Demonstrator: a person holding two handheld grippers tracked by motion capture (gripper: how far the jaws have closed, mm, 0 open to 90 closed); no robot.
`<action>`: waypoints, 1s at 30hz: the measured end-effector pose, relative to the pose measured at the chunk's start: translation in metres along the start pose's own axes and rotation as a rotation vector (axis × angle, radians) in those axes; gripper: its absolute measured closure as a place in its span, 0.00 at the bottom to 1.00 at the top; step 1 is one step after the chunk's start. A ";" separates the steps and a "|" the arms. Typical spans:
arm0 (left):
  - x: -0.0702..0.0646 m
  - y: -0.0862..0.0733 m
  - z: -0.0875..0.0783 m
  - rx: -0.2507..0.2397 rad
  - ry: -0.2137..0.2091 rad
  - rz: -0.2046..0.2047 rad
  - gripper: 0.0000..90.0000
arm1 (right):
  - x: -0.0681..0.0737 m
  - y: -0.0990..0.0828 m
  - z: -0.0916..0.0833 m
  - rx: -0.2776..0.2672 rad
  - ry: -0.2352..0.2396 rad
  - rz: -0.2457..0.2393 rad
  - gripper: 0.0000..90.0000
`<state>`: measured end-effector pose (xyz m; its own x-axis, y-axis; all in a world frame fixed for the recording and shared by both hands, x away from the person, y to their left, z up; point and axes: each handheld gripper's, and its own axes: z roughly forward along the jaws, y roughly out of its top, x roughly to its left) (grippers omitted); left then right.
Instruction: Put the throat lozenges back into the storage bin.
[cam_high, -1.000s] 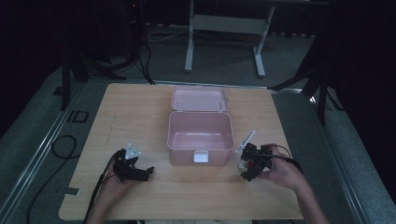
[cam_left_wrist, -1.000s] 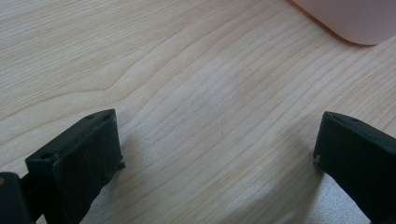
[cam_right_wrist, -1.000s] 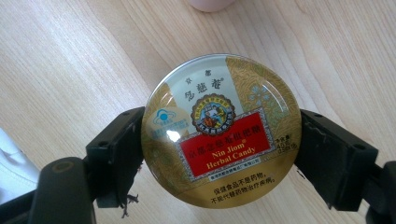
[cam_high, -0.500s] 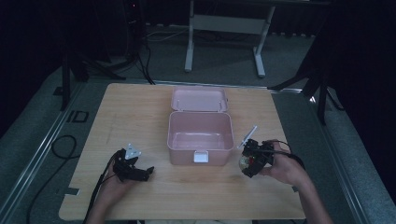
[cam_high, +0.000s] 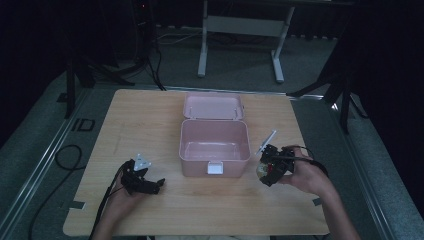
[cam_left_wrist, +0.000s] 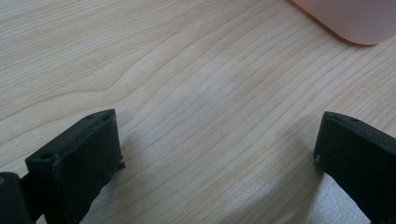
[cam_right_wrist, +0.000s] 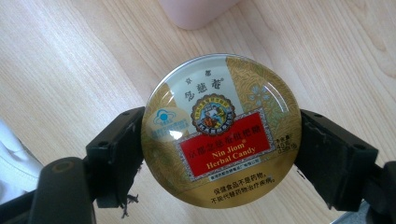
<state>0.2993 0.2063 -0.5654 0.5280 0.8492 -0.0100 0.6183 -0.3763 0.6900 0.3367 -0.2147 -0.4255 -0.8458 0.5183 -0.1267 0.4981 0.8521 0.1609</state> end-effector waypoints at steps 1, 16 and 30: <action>0.000 0.000 0.000 0.000 0.000 0.000 0.01 | 0.000 0.000 -0.001 -0.002 0.000 -0.001 0.23; 0.000 0.000 0.000 0.000 0.000 0.000 0.01 | -0.003 0.008 -0.016 -0.020 -0.011 -0.014 0.23; 0.000 0.000 0.000 0.000 0.000 0.001 0.01 | -0.013 0.010 -0.022 -0.023 -0.001 -0.008 0.23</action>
<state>0.2993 0.2063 -0.5654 0.5283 0.8490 -0.0092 0.6178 -0.3770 0.6900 0.3479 -0.2147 -0.4008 -0.8497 0.5113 -0.1292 0.4864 0.8544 0.1828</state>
